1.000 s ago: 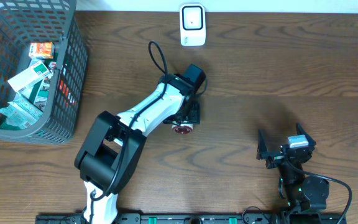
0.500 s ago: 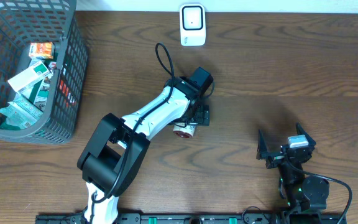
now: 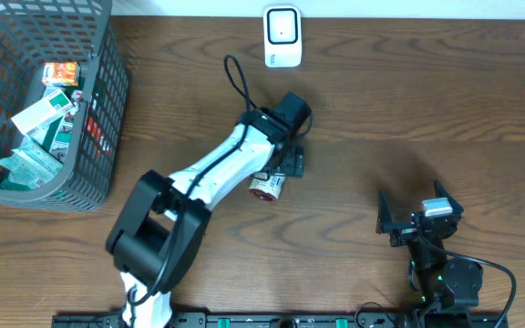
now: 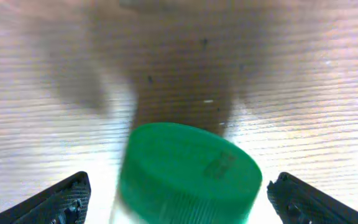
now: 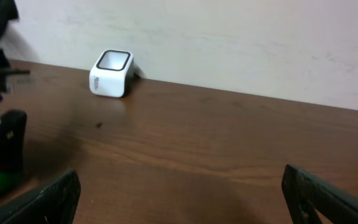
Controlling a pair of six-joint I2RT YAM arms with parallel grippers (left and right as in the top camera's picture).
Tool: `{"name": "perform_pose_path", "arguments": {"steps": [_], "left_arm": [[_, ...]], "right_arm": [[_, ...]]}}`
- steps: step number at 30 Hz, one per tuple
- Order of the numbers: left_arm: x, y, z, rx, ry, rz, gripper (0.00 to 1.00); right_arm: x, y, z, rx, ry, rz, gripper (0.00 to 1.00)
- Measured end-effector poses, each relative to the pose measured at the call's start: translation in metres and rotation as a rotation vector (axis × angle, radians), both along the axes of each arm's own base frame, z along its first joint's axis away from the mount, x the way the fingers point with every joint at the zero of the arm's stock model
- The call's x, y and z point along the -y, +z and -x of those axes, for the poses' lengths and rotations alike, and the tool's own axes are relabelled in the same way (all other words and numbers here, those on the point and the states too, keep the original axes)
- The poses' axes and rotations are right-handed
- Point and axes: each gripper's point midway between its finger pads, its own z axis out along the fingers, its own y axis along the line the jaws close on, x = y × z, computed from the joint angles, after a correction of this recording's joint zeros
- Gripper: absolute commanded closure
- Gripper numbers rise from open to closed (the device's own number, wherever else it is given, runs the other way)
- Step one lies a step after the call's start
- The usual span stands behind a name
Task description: Scan the item barcode
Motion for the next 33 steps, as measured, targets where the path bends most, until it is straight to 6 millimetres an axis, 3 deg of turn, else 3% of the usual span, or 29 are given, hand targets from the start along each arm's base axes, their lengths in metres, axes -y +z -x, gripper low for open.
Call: {"name": "perform_pose_path", "arguments": {"steps": [3,6,16,22,33], "left_arm": [[-0.004,0.014,0.0,0.012,-0.001,-0.004,0.06],[-0.007,0.017,0.005,0.0,-0.006,-0.017,0.06],[-0.009,-0.002,0.027,-0.046,-0.039,-0.057,0.08],[-0.013,-0.012,0.03,-0.044,-0.041,-0.07,0.25],[-0.019,-0.013,0.029,-0.027,-0.039,-0.104,0.2]], "right_arm": [[0.0,0.0,0.0,0.0,0.0,0.0,0.01],[0.0,0.0,0.0,0.0,0.0,0.0,0.01],[0.0,0.0,0.0,0.0,0.0,0.0,0.01],[0.0,0.0,0.0,0.0,0.0,0.0,0.01],[0.0,0.0,0.0,0.0,0.0,0.0,0.01]]}}
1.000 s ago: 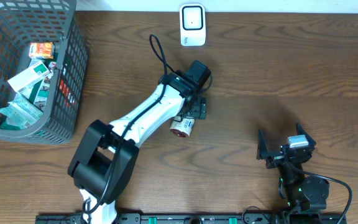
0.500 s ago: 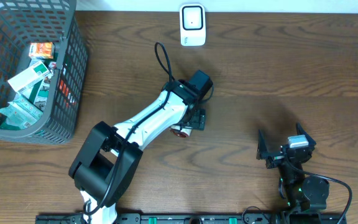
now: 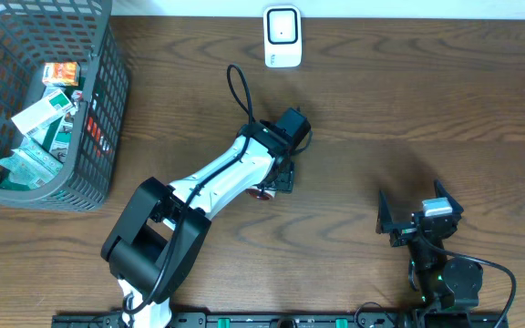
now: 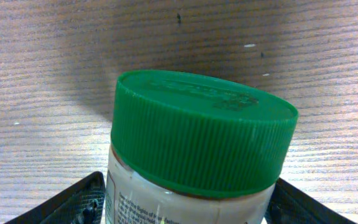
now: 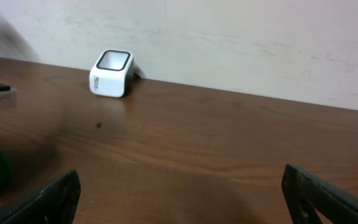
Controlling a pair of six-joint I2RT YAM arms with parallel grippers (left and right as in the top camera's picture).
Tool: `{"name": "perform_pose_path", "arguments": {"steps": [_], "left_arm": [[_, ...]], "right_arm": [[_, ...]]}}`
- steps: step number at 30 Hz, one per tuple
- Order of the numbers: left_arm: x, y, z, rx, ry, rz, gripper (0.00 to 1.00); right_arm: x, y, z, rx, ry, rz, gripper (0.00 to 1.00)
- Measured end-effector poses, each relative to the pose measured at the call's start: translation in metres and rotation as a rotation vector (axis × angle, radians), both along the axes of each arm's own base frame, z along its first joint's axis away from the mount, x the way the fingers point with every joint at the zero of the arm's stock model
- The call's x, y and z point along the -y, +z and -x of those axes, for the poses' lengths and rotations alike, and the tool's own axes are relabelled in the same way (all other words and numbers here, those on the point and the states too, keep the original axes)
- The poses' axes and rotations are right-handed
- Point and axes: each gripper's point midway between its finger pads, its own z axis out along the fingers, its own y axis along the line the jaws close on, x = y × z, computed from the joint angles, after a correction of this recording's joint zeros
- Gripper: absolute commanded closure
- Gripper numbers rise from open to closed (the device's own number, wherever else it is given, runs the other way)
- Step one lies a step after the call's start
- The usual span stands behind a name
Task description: Scan the item barcode
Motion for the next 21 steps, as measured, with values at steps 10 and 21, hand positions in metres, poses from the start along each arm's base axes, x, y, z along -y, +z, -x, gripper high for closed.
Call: {"name": "perform_pose_path", "arguments": {"steps": [10,21], "left_arm": [[0.0,-0.005,0.005,-0.007,-0.008,-0.007,0.25],[0.05,0.004,0.007,-0.066,0.004,0.256,0.25]], "right_arm": [[0.0,0.0,0.0,0.0,0.0,0.0,0.01],[0.0,0.0,0.0,0.0,0.0,0.0,0.01]]}}
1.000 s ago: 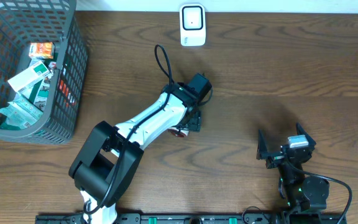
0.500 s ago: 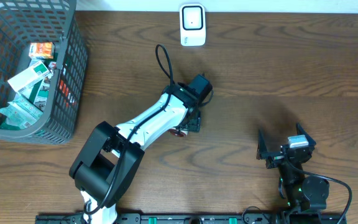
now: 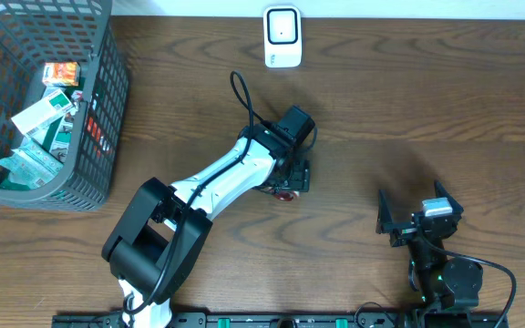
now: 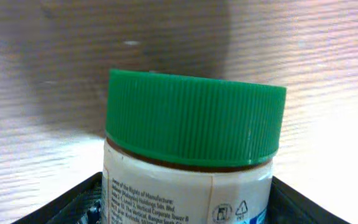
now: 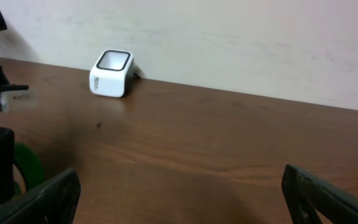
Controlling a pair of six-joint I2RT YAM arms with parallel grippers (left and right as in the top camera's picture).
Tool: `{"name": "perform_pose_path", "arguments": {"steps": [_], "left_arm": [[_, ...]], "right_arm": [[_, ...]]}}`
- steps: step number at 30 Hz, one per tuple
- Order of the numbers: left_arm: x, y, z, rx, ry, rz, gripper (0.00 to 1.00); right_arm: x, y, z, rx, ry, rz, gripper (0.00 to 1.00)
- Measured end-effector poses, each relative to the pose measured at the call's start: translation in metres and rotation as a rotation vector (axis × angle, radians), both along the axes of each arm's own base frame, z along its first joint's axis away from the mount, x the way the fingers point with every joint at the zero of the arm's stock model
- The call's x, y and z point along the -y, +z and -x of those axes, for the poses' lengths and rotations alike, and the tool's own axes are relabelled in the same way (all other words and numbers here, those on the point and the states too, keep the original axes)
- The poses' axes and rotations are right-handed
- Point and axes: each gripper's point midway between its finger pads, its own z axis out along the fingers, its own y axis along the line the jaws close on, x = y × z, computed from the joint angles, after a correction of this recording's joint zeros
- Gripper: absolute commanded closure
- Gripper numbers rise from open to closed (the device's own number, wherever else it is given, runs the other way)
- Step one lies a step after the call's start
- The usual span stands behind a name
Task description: Scan the item barcode
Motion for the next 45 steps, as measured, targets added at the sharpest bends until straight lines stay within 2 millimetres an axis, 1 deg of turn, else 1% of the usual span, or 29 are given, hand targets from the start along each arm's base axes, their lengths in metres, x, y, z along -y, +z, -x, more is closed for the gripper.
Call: {"name": "perform_pose_path", "arguments": {"steps": [5,6,8,10,11,14,16,19,20,22,24,27,31,33,35,37,40,43,45], "left_arm": [[0.009,0.003,0.003,-0.028,0.012,0.049,0.23],[0.009,0.003,0.004,-0.031,0.013,0.052,0.17],[0.01,0.003,0.005,-0.035,0.017,0.054,0.14],[0.011,0.003,0.005,-0.031,0.011,0.05,0.06],[0.01,0.002,0.005,-0.023,0.01,0.041,0.04],[0.007,0.001,0.002,0.0,0.014,0.012,0.02],[0.002,0.001,-0.003,0.027,0.021,-0.018,0.02],[-0.005,0.007,-0.012,0.081,0.029,-0.053,0.02],[-0.01,0.016,-0.018,0.126,0.034,-0.072,0.02],[-0.015,0.03,-0.025,0.18,0.033,-0.083,0.02],[-0.017,0.046,-0.03,0.229,0.031,-0.078,0.02],[-0.018,0.078,-0.037,0.304,0.039,-0.048,0.02],[-0.025,0.117,-0.039,0.38,0.062,-0.003,0.02],[-0.03,0.13,-0.038,0.4,0.073,0.008,0.02],[-0.036,0.139,-0.035,0.405,0.087,0.012,0.02],[-0.039,0.141,-0.032,0.39,0.099,0.015,0.02],[-0.035,0.136,-0.029,0.36,0.108,0.031,0.02],[-0.027,0.121,-0.027,0.314,0.117,0.03,0.02],[-0.022,0.104,-0.025,0.27,0.144,0.019,0.02]], "right_arm": [[0.0,0.0,0.0,0.0,0.0,0.0,0.01],[0.0,0.0,0.0,0.0,0.0,0.0,0.01],[0.0,0.0,0.0,0.0,0.0,0.0,0.01],[0.0,0.0,0.0,0.0,0.0,0.0,0.01],[0.0,0.0,0.0,0.0,0.0,0.0,0.01],[0.0,0.0,0.0,0.0,0.0,0.0,0.01],[0.0,0.0,0.0,0.0,0.0,0.0,0.01],[0.0,0.0,0.0,0.0,0.0,0.0,0.01],[0.0,0.0,0.0,0.0,0.0,0.0,0.01],[0.0,0.0,0.0,0.0,0.0,0.0,0.01],[0.0,0.0,0.0,0.0,0.0,0.0,0.01],[0.0,0.0,0.0,0.0,0.0,0.0,0.01],[0.0,0.0,0.0,0.0,0.0,0.0,0.01],[0.0,0.0,0.0,0.0,0.0,0.0,0.01],[0.0,0.0,0.0,0.0,0.0,0.0,0.01],[0.0,0.0,0.0,0.0,0.0,0.0,0.01],[0.0,0.0,0.0,0.0,0.0,0.0,0.01],[0.0,0.0,0.0,0.0,0.0,0.0,0.01],[0.0,0.0,0.0,0.0,0.0,0.0,0.01]]}}
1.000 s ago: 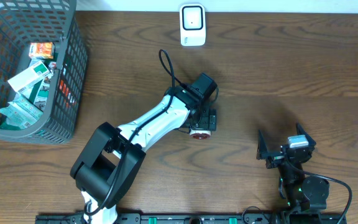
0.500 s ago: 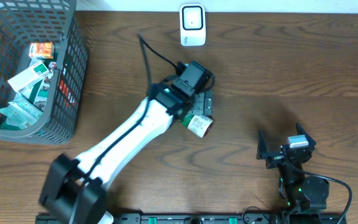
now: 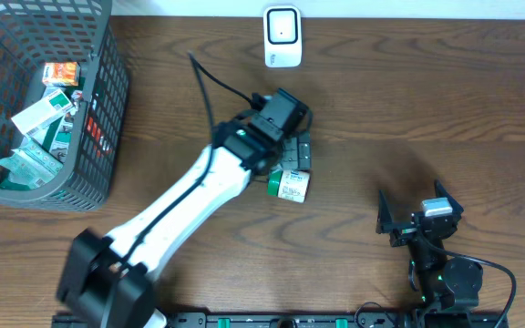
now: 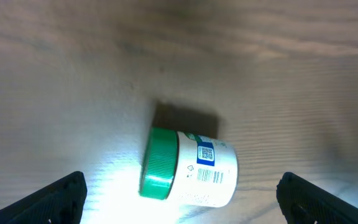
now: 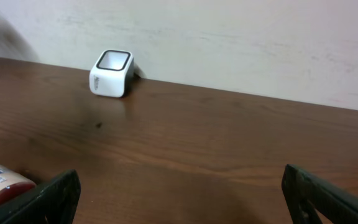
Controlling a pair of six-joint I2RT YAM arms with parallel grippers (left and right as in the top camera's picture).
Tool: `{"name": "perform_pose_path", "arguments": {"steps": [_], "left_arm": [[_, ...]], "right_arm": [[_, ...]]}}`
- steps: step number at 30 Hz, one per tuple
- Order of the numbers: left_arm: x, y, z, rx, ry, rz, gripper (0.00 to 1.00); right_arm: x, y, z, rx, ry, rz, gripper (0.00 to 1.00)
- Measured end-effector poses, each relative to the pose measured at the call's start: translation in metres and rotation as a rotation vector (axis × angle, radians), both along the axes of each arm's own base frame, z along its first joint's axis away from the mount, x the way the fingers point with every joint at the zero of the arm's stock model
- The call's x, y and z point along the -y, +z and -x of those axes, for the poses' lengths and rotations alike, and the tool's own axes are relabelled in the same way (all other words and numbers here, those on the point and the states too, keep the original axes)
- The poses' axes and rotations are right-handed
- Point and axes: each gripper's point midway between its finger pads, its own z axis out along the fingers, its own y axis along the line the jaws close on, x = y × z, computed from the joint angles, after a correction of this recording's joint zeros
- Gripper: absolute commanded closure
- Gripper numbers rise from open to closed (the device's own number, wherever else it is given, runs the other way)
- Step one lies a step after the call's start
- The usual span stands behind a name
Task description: Scan the item barcode
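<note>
A jar (image 3: 290, 185) with a green lid and white label lies on its side on the brown table. In the left wrist view the jar (image 4: 188, 175) has its lid to the left and a barcode (image 4: 211, 177) facing up. My left gripper (image 3: 292, 155) hovers open just behind it, nothing between its fingertips (image 4: 61, 194). The white scanner (image 3: 282, 36) stands at the table's back edge, also visible as the scanner (image 5: 112, 73) in the right wrist view. My right gripper (image 3: 417, 225) rests open at the front right, far from the jar.
A dark wire basket (image 3: 98, 137) with several packaged items stands at the back left. A pale wall (image 5: 229, 37) rises behind the scanner. The left arm's black cable (image 3: 217, 82) loops over the table behind the gripper.
The jar, which stood gripped between my left fingers, now lies free on its side with the barcode up. My left gripper has opened and drawn up and back from it.
My left gripper was open over the jar lying on the table. Then its fingers closed in around the jar, and then it held the jar a little farther right. Now the jar lies released, label and barcode upward. The right arm has not moved.
</note>
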Motion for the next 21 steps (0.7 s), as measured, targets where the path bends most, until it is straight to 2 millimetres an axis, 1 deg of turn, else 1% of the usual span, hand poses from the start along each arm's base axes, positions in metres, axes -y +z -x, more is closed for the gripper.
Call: {"name": "perform_pose_path", "arguments": {"steps": [5,7,9,12,16,18,21], "left_arm": [[0.014,-0.046,0.005,-0.111,0.09,-0.009,0.02],[0.014,-0.058,0.006,-0.139,0.121,-0.018,0.02],[0.012,-0.065,0.006,-0.151,0.154,-0.029,0.02],[0.005,-0.065,-0.001,-0.148,0.214,-0.021,0.02],[-0.006,-0.065,-0.01,-0.172,0.338,0.021,0.02],[-0.009,-0.066,-0.008,-0.212,0.398,0.048,0.02],[-0.005,-0.068,0.005,-0.306,0.494,0.098,0.01]], "right_arm": [[0.0,0.0,0.0,0.0,0.0,0.0,0.01],[0.0,0.0,0.0,0.0,0.0,0.0,0.01],[0.0,0.0,0.0,0.0,0.0,0.0,0.01],[0.0,0.0,0.0,0.0,0.0,0.0,0.01],[0.0,0.0,0.0,0.0,0.0,0.0,0.01],[0.0,0.0,0.0,0.0,0.0,0.0,0.01],[0.0,0.0,0.0,0.0,0.0,0.0,0.01]]}}
